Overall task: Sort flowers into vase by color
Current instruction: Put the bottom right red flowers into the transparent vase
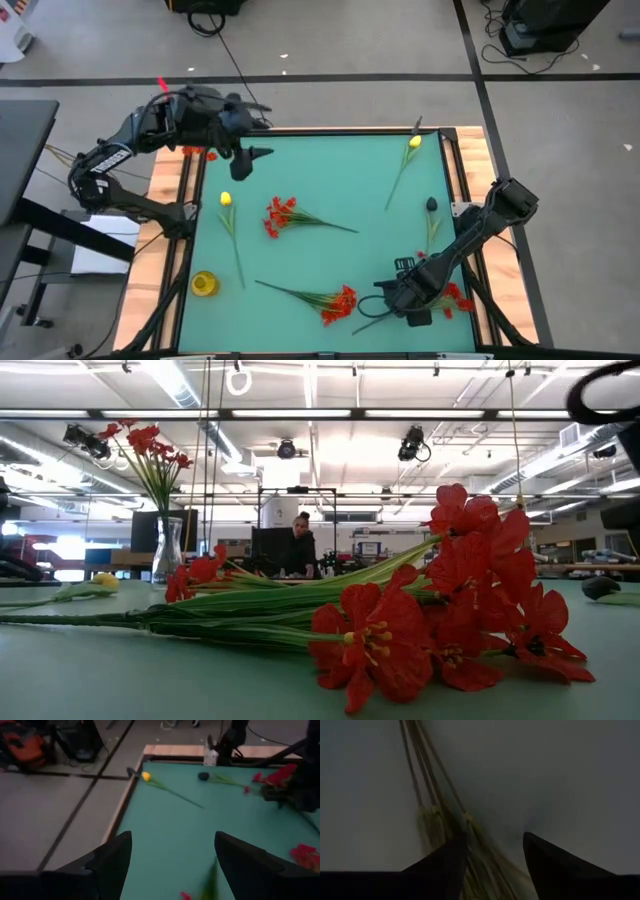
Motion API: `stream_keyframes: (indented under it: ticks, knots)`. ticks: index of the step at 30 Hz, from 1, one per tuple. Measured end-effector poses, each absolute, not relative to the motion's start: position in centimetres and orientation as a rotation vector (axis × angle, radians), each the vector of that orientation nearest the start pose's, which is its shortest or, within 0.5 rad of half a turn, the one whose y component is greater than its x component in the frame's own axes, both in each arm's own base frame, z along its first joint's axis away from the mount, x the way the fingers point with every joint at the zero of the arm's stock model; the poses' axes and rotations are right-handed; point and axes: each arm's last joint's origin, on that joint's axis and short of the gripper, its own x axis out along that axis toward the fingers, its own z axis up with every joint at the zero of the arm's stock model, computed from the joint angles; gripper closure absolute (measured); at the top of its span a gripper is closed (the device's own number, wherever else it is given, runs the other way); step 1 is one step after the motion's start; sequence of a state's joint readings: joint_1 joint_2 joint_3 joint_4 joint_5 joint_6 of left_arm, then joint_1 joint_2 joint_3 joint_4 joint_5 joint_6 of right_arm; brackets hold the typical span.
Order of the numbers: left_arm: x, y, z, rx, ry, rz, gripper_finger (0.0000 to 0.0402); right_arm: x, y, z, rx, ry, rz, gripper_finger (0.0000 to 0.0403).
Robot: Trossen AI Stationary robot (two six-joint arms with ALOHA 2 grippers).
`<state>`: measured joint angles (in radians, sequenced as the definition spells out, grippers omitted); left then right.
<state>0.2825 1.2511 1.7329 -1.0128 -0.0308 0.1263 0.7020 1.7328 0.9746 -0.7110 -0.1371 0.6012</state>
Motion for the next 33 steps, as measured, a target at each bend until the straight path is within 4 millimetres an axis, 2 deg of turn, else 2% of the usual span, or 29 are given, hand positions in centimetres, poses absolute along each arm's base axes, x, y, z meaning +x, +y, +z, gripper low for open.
stream_keyframes:
  ticks: [4,7,9,13,14,20,22,26,31,33]
  knots:
    - [20.3,4.8,46.9,0.012,0.574,0.243,0.0111,21.6,19.0,13.9,0.046,1.562,0.229,0.0205]
    - [20.7,4.2,46.7,-0.013,0.585,0.234,0.0115,21.6,19.0,13.8,0.038,1.555,0.211,0.0230]
    - [21.0,4.0,46.5,-0.025,0.592,0.241,0.0123,21.7,18.9,13.8,0.048,1.554,0.200,0.0266]
    - [21.6,3.7,46.2,-0.031,0.611,0.249,0.0146,21.9,18.6,13.7,0.085,1.569,0.185,0.0372]
    - [21.6,3.7,46.1,-0.031,0.617,0.249,0.0152,22.0,18.5,13.7,0.096,1.571,0.197,0.0385]
    - [21.9,3.8,46.0,-0.036,0.620,0.253,0.0182,22.0,18.5,14.1,0.233,1.622,0.177,0.0395]
    - [21.9,3.8,46.0,-0.036,0.616,0.253,0.0189,21.9,18.5,14.7,0.292,1.641,0.201,0.0396]
    - [22.0,3.8,46.1,-0.035,0.602,0.252,0.0197,22.1,18.5,17.4,0.421,1.593,0.264,0.0398]
    - [22.0,3.8,46.1,-0.033,0.602,0.252,0.0198,22.4,17.3,21.2,0.592,1.472,0.290,0.0399]
    - [22.0,3.8,46.1,-0.026,0.603,0.250,0.0198,22.6,16.3,22.4,0.652,1.403,0.238,0.0400]
